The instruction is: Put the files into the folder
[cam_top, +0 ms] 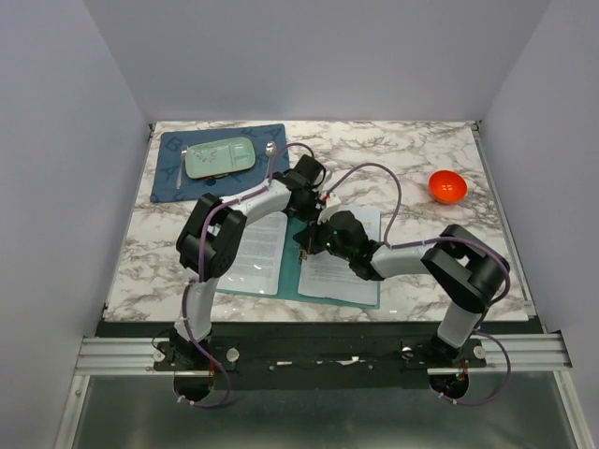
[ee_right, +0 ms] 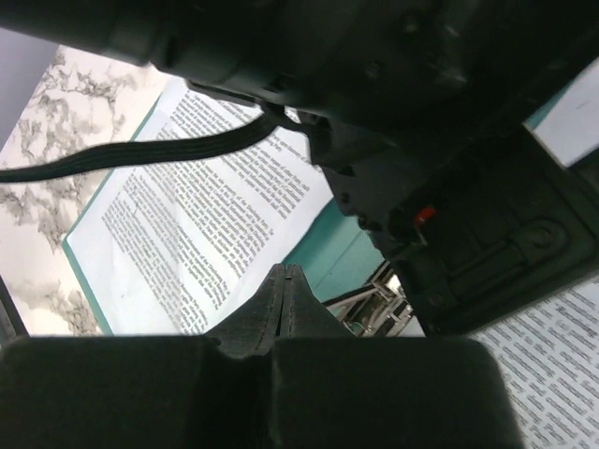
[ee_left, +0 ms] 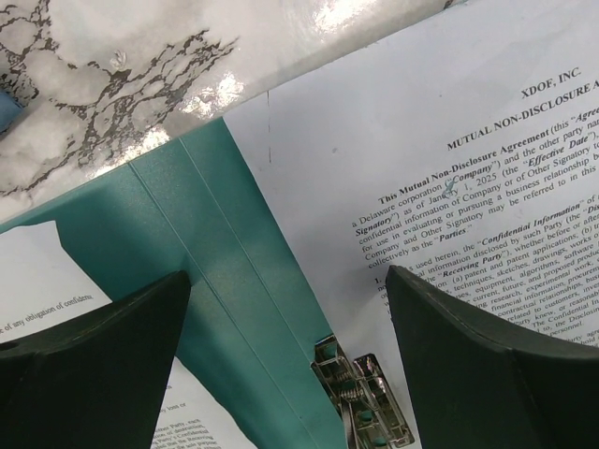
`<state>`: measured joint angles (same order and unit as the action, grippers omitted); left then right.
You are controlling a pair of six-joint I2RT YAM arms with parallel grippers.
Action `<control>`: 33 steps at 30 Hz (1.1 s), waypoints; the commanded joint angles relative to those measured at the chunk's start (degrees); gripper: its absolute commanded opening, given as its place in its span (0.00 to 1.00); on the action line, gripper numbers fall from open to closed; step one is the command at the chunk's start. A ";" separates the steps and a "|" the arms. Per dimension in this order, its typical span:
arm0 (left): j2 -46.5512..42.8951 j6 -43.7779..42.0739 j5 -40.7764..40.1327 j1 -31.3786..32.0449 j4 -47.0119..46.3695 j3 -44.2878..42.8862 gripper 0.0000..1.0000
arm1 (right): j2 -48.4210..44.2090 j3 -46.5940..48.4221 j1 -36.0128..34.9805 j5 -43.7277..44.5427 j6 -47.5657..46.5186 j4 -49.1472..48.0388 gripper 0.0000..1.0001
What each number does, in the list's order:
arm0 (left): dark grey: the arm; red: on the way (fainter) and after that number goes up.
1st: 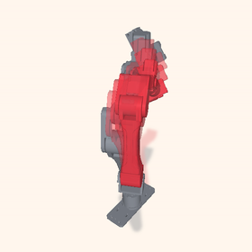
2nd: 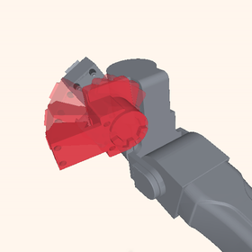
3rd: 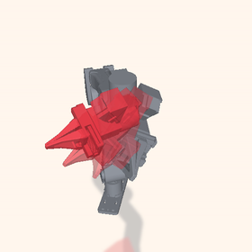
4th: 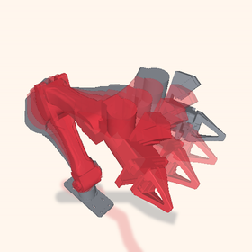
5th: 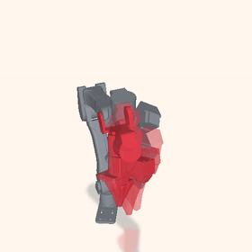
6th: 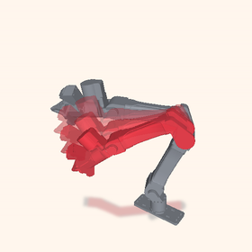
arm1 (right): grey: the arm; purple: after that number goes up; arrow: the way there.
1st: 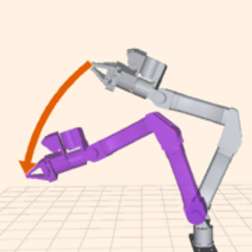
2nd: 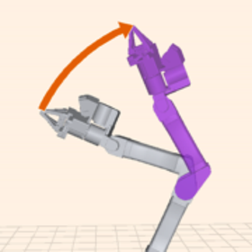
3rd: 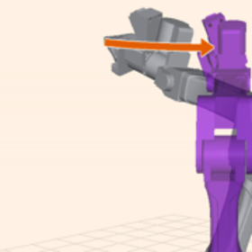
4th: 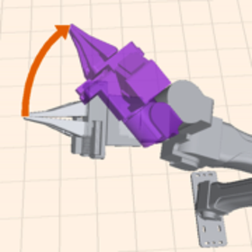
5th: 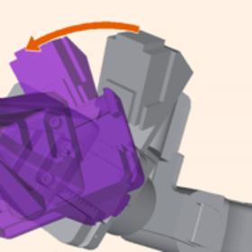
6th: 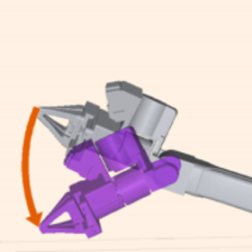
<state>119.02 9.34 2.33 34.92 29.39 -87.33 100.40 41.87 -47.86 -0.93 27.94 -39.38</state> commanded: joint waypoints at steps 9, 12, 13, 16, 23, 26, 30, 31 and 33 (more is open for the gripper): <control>-0.54 -1.26 0.84 0.24 0.32 4.97 0.93 | 4.37 4.10 -2.24 -1.18 -3.07 1.58 0.01; -0.98 -1.52 1.10 0.24 -0.03 6.29 0.93 | 4.36 3.40 -2.42 -1.62 -3.33 2.02 0.01; -1.33 -1.52 1.27 0.24 -0.29 7.08 0.93 | 4.28 3.14 -2.33 -1.79 -3.25 2.11 0.01; -1.95 -1.79 1.54 0.24 -0.73 8.57 0.93 | 4.02 2.17 -2.59 -2.06 -3.42 1.93 0.01; -3.00 -2.22 2.68 0.68 -1.26 10.77 0.92 | 3.93 0.94 -3.38 -2.50 -3.07 2.20 0.01; -3.62 -2.57 2.68 1.12 -1.44 11.65 0.92 | 3.93 0.06 -4.00 -2.24 -2.55 2.02 0.01; -4.32 -2.84 2.94 1.65 -1.61 12.53 0.92 | 4.10 -0.91 -4.79 -2.24 -1.67 1.93 0.01; -4.50 -2.93 3.03 1.73 -1.61 12.71 0.92 | 4.28 -1.08 -4.88 -2.15 -1.58 1.85 0.01; -4.50 -3.02 3.12 2.00 -1.61 12.97 0.92 | 4.45 -1.52 -5.32 -1.80 -1.23 2.02 0.01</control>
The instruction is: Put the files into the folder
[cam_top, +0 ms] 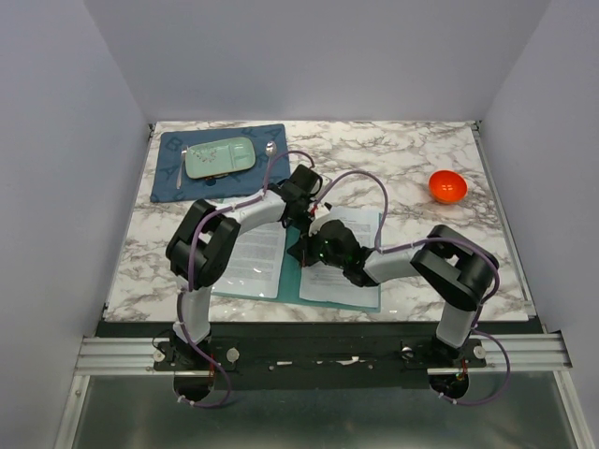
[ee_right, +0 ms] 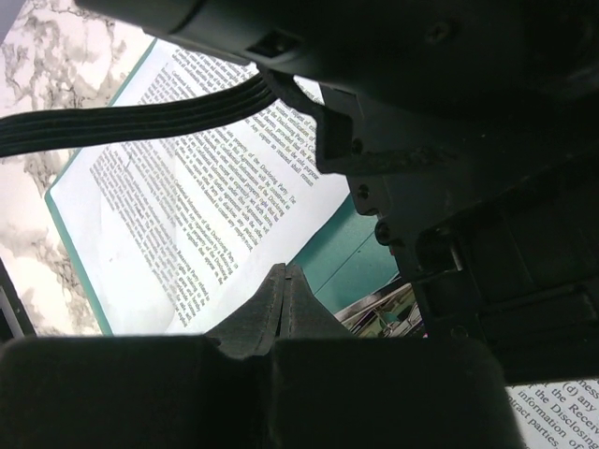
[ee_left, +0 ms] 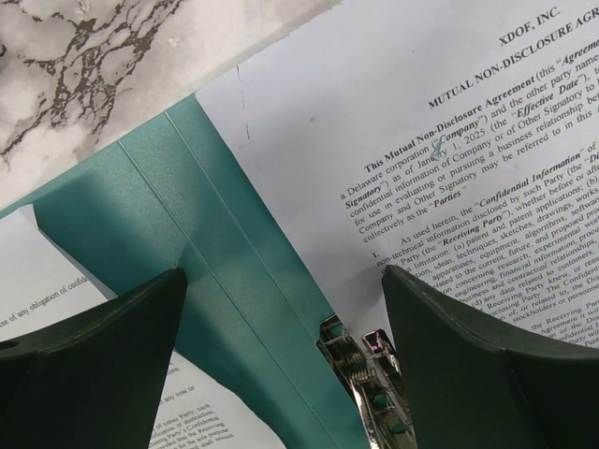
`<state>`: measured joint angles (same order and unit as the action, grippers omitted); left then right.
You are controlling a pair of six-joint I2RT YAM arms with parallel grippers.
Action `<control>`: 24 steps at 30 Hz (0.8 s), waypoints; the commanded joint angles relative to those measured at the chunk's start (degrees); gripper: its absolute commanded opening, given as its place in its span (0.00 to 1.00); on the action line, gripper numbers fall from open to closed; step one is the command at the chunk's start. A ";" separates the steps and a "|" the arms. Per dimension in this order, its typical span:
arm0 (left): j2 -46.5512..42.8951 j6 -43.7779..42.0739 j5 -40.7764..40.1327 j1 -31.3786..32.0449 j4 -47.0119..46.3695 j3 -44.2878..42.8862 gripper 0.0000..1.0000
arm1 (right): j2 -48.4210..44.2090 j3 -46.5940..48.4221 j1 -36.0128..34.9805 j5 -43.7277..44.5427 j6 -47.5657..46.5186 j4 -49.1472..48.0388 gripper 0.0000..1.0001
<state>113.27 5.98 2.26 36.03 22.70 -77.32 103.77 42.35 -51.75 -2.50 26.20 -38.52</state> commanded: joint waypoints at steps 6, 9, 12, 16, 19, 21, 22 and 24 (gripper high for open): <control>0.98 0.00 3.10 1.06 4.81 3.40 0.92 | 2.32 -4.28 -2.04 0.74 2.01 0.29 0.01; 1.16 -0.26 3.54 1.06 5.16 3.40 0.92 | 2.67 -5.34 -2.04 1.18 2.63 0.11 0.01; 1.34 -0.70 3.45 1.06 5.25 3.93 0.91 | 3.19 -5.87 -2.04 1.45 2.81 0.64 0.01; 1.34 -1.32 3.71 1.06 5.43 4.45 0.91 | 4.16 -6.57 -2.04 1.36 2.90 1.87 0.01; 1.51 -1.49 4.06 1.06 5.51 4.90 0.91 | 4.86 -6.84 -1.96 1.53 2.98 2.14 0.01; 1.69 -1.49 4.50 0.97 5.78 4.81 0.91 | 5.04 -7.19 -1.96 1.89 3.25 2.05 0.01; 1.95 -1.67 4.68 0.97 6.04 4.64 0.91 | 5.39 -7.28 -2.04 1.89 3.33 2.05 0.01; 1.95 -2.02 4.86 0.97 6.31 4.46 0.91 | 5.74 -7.63 -2.04 2.06 4.39 1.96 0.01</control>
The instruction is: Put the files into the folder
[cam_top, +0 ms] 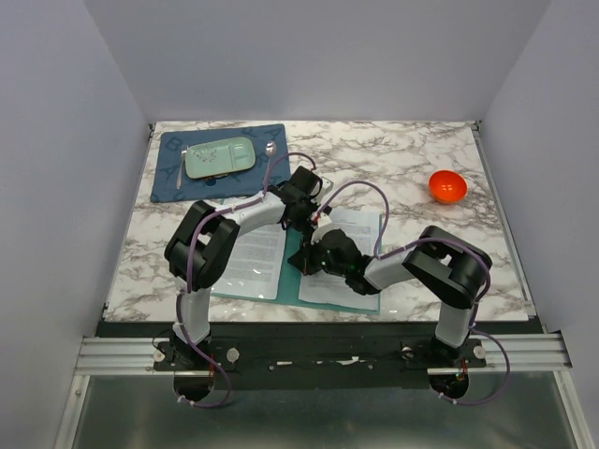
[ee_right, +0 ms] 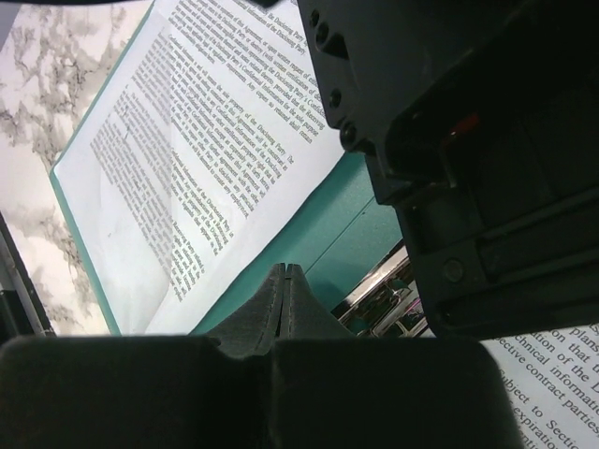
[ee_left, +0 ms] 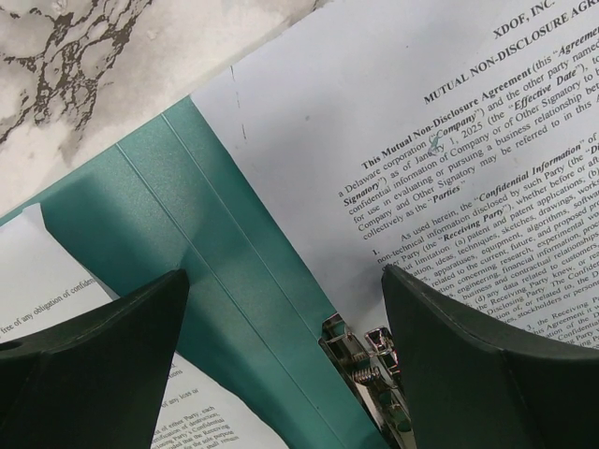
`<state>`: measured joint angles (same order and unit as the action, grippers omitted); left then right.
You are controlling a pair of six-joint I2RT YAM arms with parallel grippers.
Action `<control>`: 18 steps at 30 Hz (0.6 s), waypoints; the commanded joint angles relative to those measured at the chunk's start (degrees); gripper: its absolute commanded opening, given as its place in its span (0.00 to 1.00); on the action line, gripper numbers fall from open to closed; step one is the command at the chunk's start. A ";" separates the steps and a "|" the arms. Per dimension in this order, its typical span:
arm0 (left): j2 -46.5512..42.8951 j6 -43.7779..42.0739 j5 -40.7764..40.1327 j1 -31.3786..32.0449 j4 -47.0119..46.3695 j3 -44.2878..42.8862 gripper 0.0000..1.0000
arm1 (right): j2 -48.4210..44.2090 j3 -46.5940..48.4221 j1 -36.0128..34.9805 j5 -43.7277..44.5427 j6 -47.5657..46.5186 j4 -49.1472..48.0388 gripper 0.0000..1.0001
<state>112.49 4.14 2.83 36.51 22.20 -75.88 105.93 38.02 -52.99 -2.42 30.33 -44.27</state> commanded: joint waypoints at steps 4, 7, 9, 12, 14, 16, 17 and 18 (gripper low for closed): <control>2.39 -0.45 4.38 0.40 7.07 2.75 0.91 | 4.46 -3.74 -0.80 2.06 1.58 7.10 0.01; 2.30 -0.80 4.03 0.40 7.07 2.75 0.90 | 5.25 -3.83 -0.71 2.06 2.37 6.57 0.01; 2.21 -0.98 4.02 0.23 7.16 2.84 0.89 | 5.95 -4.01 -0.80 1.36 2.81 5.60 0.01; 1.95 -1.15 3.76 0.05 7.07 2.93 0.89 | 7.01 -3.83 -0.71 0.92 3.69 4.99 0.01; 1.68 -1.42 3.59 0.05 7.16 3.02 0.88 | 7.27 -3.74 -0.45 0.66 4.39 4.46 0.01; 1.51 -1.51 3.50 -0.04 7.16 3.10 0.88 | 7.62 -3.74 -0.18 0.31 4.74 4.02 0.01; 1.25 -1.51 3.41 -0.04 7.16 3.10 0.88 | 7.71 -3.48 0.34 -0.39 5.09 3.67 0.01; 1.16 -1.59 3.50 -0.12 7.16 3.19 0.88 | 7.80 -3.39 0.61 -0.83 5.27 3.58 0.01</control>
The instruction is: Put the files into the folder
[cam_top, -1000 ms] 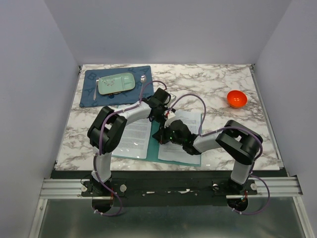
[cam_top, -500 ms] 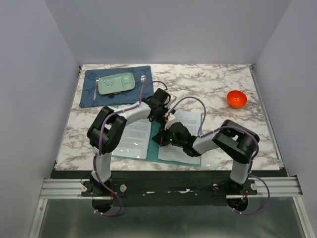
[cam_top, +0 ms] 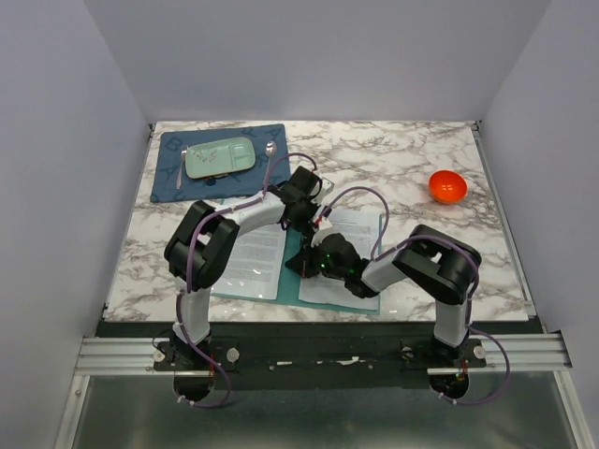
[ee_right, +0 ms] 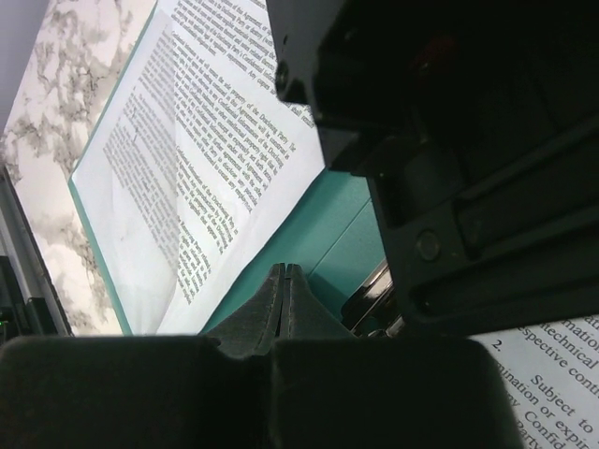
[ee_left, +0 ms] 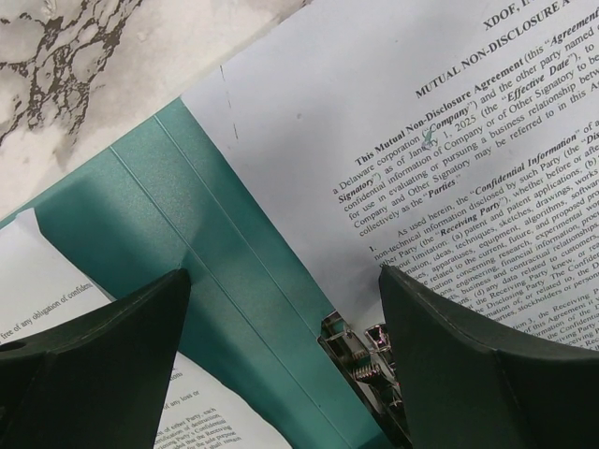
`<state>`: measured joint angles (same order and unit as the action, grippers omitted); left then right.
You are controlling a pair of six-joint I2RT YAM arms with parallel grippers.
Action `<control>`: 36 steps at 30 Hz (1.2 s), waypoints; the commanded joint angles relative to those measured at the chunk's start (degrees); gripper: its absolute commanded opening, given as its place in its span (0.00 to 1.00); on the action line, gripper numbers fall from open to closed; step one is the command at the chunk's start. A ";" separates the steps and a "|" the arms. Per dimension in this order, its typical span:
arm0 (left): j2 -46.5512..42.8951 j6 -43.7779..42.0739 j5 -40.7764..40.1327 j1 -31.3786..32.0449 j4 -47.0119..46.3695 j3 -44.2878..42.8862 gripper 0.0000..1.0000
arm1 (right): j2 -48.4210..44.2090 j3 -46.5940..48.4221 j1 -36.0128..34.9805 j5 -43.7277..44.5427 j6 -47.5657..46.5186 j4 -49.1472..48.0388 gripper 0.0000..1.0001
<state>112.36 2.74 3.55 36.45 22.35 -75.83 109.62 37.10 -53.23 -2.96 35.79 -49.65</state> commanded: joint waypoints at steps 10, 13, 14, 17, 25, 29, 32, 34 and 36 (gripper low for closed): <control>-0.03 -0.63 2.69 -0.23 6.74 3.85 0.88 | 8.76 -3.52 5.50 -5.73 5.86 2.99 0.01; -0.21 -0.81 2.60 -0.24 6.83 3.85 0.88 | 11.04 -3.44 7.53 -8.81 9.20 0.09 0.01; -0.21 -0.81 2.69 -0.24 6.92 3.76 0.88 | 11.66 -3.44 8.49 -10.64 10.95 -1.31 0.01; -0.21 -0.98 3.04 -0.24 7.09 3.67 0.87 | 13.51 -3.00 9.55 -13.03 13.86 -2.30 0.01; -0.03 -0.81 4.09 -0.24 7.36 3.24 0.87 | 16.15 -3.62 10.87 -19.89 23.80 -7.56 0.01; 0.06 -0.90 4.09 -0.24 7.45 3.15 0.87 | 15.27 -4.49 10.87 -19.98 23.45 -10.90 0.01; 0.14 -1.07 3.92 -0.24 7.45 3.23 0.87 | 13.60 -5.11 10.87 -19.37 22.48 -13.54 0.01; 0.15 -1.16 3.66 -0.24 7.45 3.23 0.87 | 12.29 -4.85 10.96 -19.27 21.69 -14.51 0.01; 0.15 -1.25 3.66 -0.24 7.36 3.23 0.87 | 11.32 -4.06 11.05 -19.63 20.73 -14.43 0.01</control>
<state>111.83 2.76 1.91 35.55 21.37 -74.81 119.20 34.76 -45.63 -27.29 49.56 -76.47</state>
